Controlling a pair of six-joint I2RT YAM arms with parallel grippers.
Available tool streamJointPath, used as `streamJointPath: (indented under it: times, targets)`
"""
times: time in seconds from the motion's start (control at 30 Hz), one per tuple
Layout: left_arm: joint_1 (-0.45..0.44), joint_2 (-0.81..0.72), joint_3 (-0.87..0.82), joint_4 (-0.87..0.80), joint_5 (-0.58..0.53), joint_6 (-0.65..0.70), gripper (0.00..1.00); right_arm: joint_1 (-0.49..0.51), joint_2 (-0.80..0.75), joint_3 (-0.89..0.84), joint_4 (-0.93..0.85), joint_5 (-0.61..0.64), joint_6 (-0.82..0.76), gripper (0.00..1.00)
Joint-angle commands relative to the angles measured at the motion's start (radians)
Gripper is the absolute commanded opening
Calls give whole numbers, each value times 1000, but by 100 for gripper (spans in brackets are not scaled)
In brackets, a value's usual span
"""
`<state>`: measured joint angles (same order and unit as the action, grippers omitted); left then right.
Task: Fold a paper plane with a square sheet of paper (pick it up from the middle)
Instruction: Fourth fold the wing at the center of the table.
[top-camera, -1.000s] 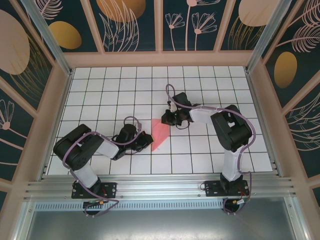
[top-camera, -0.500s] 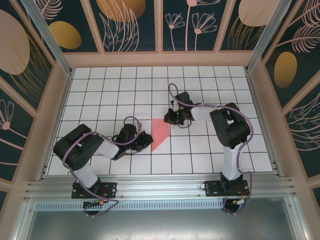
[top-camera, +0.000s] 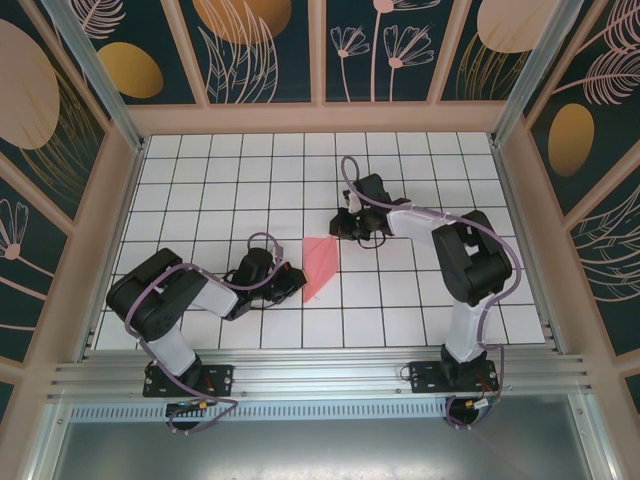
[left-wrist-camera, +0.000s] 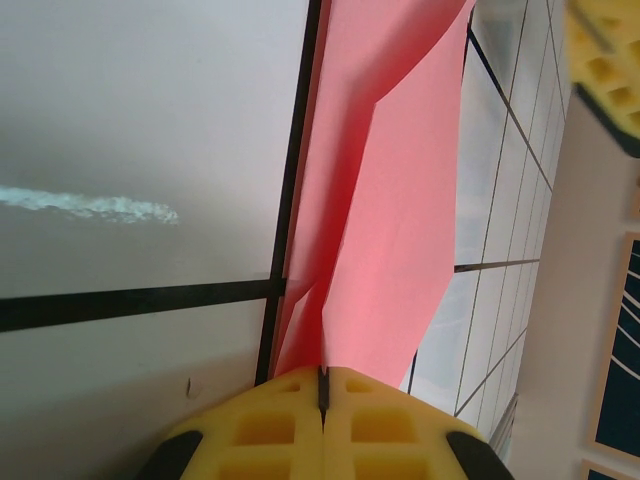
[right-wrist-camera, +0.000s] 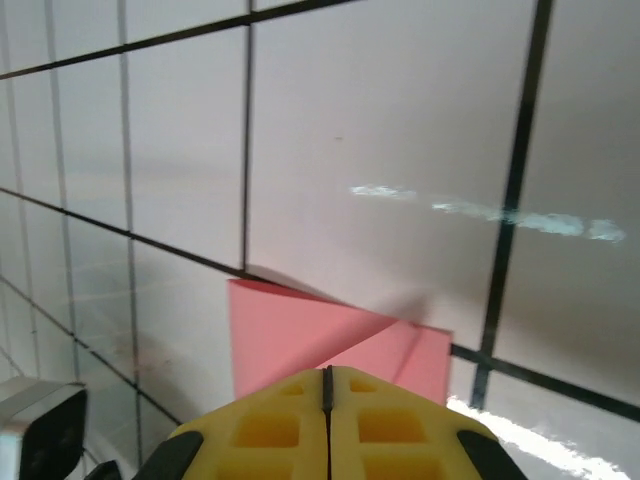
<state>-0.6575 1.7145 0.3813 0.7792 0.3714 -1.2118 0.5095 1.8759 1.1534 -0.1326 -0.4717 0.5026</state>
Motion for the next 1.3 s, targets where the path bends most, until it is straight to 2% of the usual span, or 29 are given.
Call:
streamJointPath:
  times: [0.0,0.13,0.33,0.77,0.87,0.93,1.07,1.2,1.27]
  targets:
    - [-6,79,-9,-248,-138,46,0,32,-61,-58,35,-52,11,7]
    - [-6,79,-6,-255,-140,47,0,97,-53,-125,93,-50,53,7]
    - [-5,75,-8,-262,-140,51,0,124,-26,-181,160,-71,85,6]
    - [-6,38,4,-282,-149,55,0,141,56,-175,76,28,42,5]
    - [-7,6,11,-304,-153,59,6,142,55,-176,64,38,37,4]
    - [-5,-47,20,-341,-172,69,16,142,52,-176,63,38,34,4]
    - [-5,-138,63,-461,-221,111,29,142,54,-168,59,41,33,4]
    - [-5,-214,115,-579,-279,152,33,144,58,-162,60,39,34,4]
    - [-6,-239,148,-626,-297,178,32,144,59,-160,59,39,34,4]
